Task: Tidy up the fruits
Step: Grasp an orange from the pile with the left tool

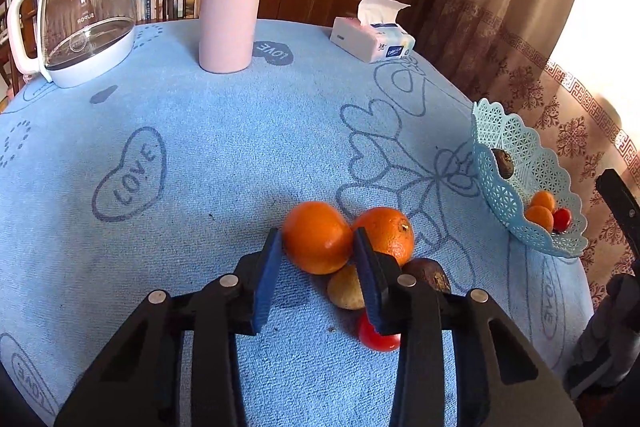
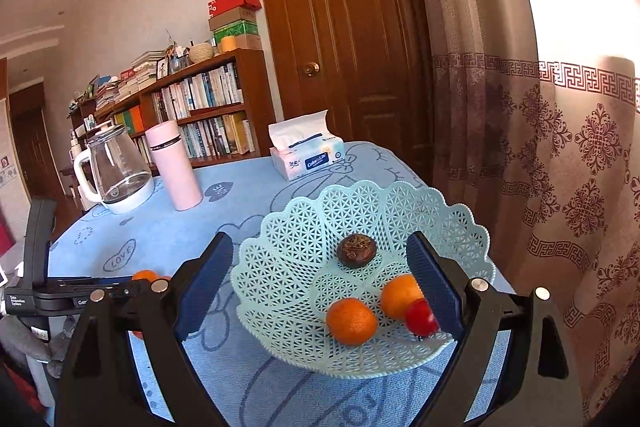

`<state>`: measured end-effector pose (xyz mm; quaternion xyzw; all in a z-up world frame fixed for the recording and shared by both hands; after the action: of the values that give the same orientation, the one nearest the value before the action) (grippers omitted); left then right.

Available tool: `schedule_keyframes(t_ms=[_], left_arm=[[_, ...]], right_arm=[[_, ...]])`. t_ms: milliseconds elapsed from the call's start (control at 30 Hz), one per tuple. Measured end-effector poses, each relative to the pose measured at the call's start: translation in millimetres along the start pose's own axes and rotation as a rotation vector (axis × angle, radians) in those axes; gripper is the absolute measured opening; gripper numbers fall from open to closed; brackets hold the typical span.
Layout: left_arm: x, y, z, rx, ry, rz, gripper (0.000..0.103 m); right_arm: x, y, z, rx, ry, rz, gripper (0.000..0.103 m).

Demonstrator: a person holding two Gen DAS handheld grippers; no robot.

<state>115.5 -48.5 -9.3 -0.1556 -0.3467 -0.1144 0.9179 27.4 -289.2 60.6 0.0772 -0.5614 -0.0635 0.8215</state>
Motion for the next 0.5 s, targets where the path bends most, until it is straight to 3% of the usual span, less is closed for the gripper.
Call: schedule_keyframes(t_ms=[233, 300, 500], left_arm=[[7.7, 14.8, 16.2, 0.011, -0.048, 0.067, 0.035], [10.3, 20.8, 21.4, 0.026, -0.066, 0.089, 0.025], [13.7, 31.6, 29.1, 0.044, -0.091, 0.127, 0.025]], right_arm=[[-17.4, 60.6, -0.3, 0.238, 0.132, 0.038, 0.09], [-25.7, 77.1, -1.4, 0.297, 0.178, 0.056, 0.09], [-51.3, 103.2, -12.0, 0.361, 0.307, 0.082, 0.089]])
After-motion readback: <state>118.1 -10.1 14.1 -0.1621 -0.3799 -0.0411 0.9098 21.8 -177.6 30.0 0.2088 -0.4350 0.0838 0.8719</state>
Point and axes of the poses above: each gripper's, at about its wrist camera, not at the fingertips, and z roughly against the way its jaws point, y to its left, x to its top, the point moved 5 cm from there along -z, roughly the way its jaws point, and after that the axes turned 1 degree about -z, right-handed, at the moved point
